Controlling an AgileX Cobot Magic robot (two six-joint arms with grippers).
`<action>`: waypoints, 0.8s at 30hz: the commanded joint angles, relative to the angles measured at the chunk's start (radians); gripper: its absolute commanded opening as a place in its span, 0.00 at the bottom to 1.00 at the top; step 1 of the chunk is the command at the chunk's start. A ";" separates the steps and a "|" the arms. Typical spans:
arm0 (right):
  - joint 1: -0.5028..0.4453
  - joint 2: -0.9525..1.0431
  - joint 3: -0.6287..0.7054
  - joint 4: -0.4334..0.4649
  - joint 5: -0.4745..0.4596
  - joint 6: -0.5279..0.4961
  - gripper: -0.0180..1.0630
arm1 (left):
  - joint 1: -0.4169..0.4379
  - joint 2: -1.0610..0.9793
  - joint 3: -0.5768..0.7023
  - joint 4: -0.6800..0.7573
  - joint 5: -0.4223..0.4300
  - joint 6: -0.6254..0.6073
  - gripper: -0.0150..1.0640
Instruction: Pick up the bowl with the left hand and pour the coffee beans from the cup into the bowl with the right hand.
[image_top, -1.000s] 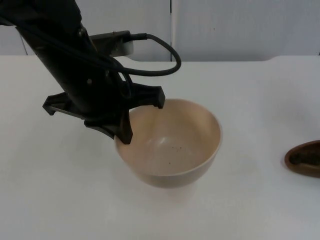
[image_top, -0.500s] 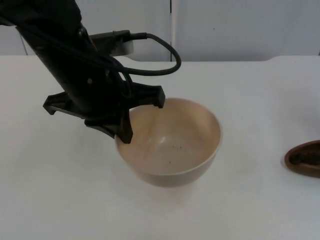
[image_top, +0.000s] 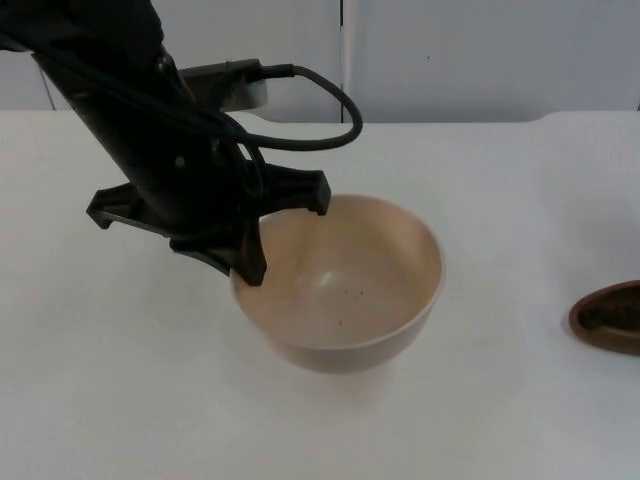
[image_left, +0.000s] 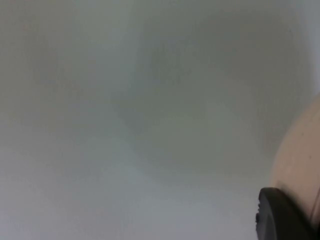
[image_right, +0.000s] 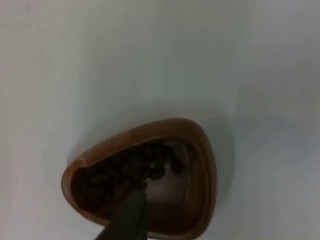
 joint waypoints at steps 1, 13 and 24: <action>-0.006 0.022 0.002 -0.001 -0.023 0.001 0.94 | -0.007 -0.003 -0.008 -0.014 -0.004 -0.005 0.01; -0.006 0.146 0.002 -0.003 -0.094 0.011 0.90 | -0.007 -0.003 -0.008 -0.012 -0.002 -0.005 0.01; -0.006 0.187 0.002 -0.003 -0.141 0.011 0.83 | -0.007 -0.003 -0.008 -0.012 -0.013 -0.005 0.01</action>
